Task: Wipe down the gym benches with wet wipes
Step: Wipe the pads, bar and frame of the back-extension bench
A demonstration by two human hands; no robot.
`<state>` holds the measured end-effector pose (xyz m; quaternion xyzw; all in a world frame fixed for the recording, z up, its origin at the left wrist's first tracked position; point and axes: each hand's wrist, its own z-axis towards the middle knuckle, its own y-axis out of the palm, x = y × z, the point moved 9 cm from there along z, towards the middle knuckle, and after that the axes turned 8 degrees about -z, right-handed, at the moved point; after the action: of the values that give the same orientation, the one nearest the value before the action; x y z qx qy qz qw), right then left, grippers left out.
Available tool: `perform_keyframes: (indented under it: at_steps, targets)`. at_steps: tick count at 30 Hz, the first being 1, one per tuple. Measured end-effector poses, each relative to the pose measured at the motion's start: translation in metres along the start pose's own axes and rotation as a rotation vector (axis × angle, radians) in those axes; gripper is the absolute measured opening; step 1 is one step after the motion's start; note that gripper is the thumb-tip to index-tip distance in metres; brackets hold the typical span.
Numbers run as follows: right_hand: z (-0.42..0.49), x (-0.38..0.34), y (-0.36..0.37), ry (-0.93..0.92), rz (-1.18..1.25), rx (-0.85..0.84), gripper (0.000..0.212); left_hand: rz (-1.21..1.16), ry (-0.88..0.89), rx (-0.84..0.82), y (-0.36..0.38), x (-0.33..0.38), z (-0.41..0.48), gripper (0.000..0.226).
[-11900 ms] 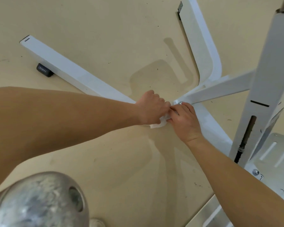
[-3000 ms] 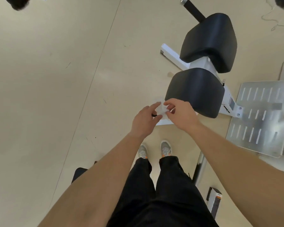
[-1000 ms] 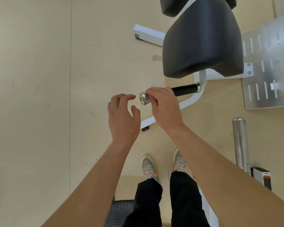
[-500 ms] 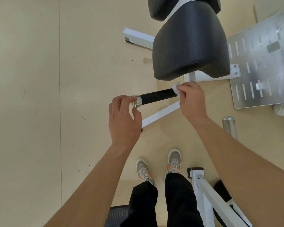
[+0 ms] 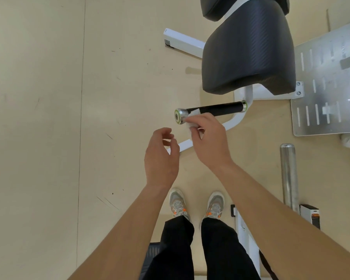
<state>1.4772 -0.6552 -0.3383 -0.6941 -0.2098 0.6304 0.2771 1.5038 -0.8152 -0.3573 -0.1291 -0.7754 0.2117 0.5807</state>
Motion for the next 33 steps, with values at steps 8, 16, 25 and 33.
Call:
perform_keyframes:
  at_steps: [8, 16, 25, 33]
  targets:
    - [-0.021, 0.043, -0.009, 0.219, 0.214, -0.11, 0.027, -0.109, -0.035, -0.102, 0.053, -0.004, -0.009, 0.028]
    - [-0.018, 0.072, -0.007, 0.306, 0.209, -0.072, 0.008, -0.356, -0.264, 0.141, 0.062, -0.023, -0.006, 0.007]
    - [0.007, 0.084, 0.0, 0.503, 0.375, 0.112, 0.007, -0.566, -0.383, 0.345, 0.066, -0.022, 0.004, 0.013]
    - [0.014, 0.119, -0.018, 0.585, 0.267, 0.14, 0.006, -0.633, -0.479, 0.367, 0.113, -0.014, 0.005, 0.015]
